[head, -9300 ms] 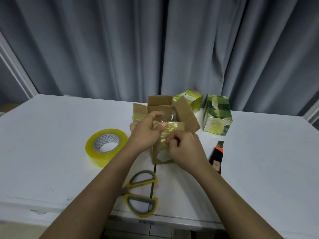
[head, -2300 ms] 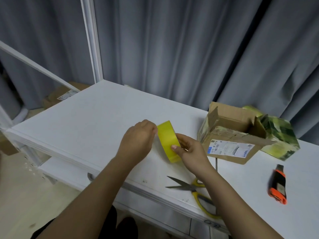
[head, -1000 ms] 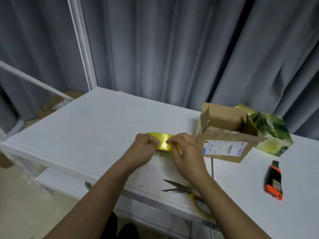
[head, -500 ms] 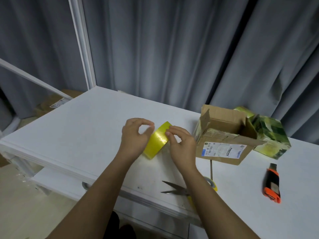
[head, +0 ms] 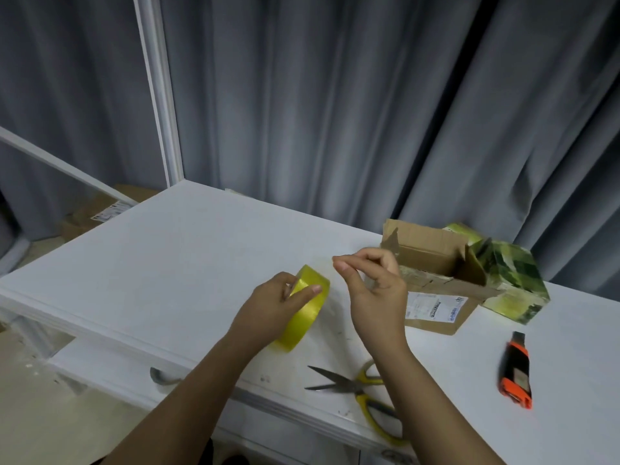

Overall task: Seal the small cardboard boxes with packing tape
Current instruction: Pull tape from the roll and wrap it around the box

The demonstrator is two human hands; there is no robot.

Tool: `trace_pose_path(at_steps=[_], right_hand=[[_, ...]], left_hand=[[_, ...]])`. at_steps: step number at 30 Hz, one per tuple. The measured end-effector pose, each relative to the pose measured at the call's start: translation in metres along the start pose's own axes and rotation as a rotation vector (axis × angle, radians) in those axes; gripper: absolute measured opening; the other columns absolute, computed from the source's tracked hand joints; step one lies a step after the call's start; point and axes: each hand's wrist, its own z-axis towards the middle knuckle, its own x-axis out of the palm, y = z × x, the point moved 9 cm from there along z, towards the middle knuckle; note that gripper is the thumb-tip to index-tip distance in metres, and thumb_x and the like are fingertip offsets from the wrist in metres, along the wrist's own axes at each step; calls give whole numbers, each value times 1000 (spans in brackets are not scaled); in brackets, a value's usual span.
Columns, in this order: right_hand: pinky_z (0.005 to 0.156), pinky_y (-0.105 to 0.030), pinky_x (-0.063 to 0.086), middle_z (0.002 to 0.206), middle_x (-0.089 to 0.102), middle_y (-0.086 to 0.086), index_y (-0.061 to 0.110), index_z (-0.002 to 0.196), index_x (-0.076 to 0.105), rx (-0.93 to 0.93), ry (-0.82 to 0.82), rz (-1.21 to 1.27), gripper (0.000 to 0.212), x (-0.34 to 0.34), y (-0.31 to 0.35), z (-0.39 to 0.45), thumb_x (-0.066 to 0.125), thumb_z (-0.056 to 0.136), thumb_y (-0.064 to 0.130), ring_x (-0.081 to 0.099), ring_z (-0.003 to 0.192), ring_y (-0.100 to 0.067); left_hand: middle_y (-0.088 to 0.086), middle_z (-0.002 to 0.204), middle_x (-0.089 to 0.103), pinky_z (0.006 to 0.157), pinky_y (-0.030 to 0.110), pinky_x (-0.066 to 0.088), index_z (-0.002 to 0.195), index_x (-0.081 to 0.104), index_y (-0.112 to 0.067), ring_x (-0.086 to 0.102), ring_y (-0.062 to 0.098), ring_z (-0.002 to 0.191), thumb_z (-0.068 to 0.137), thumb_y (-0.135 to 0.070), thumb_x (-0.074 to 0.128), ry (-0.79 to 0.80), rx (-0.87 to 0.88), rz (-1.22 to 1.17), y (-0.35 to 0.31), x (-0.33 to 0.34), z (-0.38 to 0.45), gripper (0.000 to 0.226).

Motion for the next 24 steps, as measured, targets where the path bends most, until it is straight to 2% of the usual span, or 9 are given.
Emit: trace_pose_path(at_steps=[2, 4, 7, 10, 13, 16, 18, 21, 24], right_hand=[[76, -8, 43, 87, 63, 18, 40, 75, 73, 67, -22, 69, 29, -4, -7, 1, 72, 82, 12, 61, 88, 0], [78, -12, 48, 85, 71, 15, 35, 78, 72, 147, -18, 97, 27, -6, -16, 3, 70, 84, 9, 65, 86, -2], [78, -15, 51, 83, 73, 16, 31, 81, 72, 223, -18, 119, 24, -15, -24, 4, 69, 85, 8, 68, 85, -3], [75, -8, 47, 81, 72, 21, 33, 80, 72, 220, -90, 80, 26, -37, -23, -4, 70, 84, 8, 66, 82, 5], [75, -6, 45, 82, 72, 20, 35, 80, 72, 195, -182, 47, 27, -56, -21, -24, 70, 84, 8, 64, 82, 6], [74, -6, 45, 81, 72, 18, 36, 77, 72, 215, -278, 71, 31, -69, -28, -46, 69, 84, 6, 64, 81, 5], [74, -6, 46, 81, 73, 17, 38, 73, 73, 249, -332, 116, 34, -75, -37, -57, 70, 84, 6, 65, 82, 5], [75, -5, 46, 82, 73, 19, 38, 76, 73, 295, -285, 122, 32, -75, -48, -62, 70, 84, 7, 65, 86, 7], [84, -8, 45, 97, 71, 18, 38, 91, 71, 290, -68, -4, 28, -73, -54, -60, 67, 87, 11, 62, 99, 6]], left_hand=[[-11, 72, 54, 60, 22, 38, 94, 60, -28, 52, 4, 63, 75, -60, 67, 31, 5, -26, -2, 3, -1, 38], [-14, 86, 63, 63, 16, 40, 103, 59, -35, 59, -1, 74, 77, -53, 69, 201, 33, -49, -6, 19, -7, 34], [-17, 109, 64, 79, 14, 47, 119, 49, -38, 60, -5, 97, 78, -38, 76, 417, 124, -74, -14, 37, -22, 49], [-6, 112, 64, 88, 27, 50, 126, 51, -23, 61, 7, 102, 79, -32, 76, 364, 147, 15, -16, 33, -21, 54], [0, 119, 62, 84, 23, 45, 128, 53, -19, 59, 14, 108, 77, -43, 75, 362, 165, 194, -18, 39, -17, 60], [3, 148, 41, 103, 28, 36, 145, 36, -18, 42, 20, 133, 79, -48, 70, 368, 216, 396, -22, 49, -11, 81], [-1, 155, 29, 111, 31, 29, 149, 26, -25, 31, 19, 140, 80, -50, 68, 363, 236, 458, -24, 54, -8, 84], [0, 156, 26, 113, 31, 25, 150, 21, -27, 27, 22, 142, 83, -51, 63, 382, 243, 552, -22, 65, 3, 83], [2, 154, 30, 110, 28, 22, 150, 22, -30, 28, 26, 140, 87, -47, 60, 352, 308, 639, -26, 71, 16, 76]])
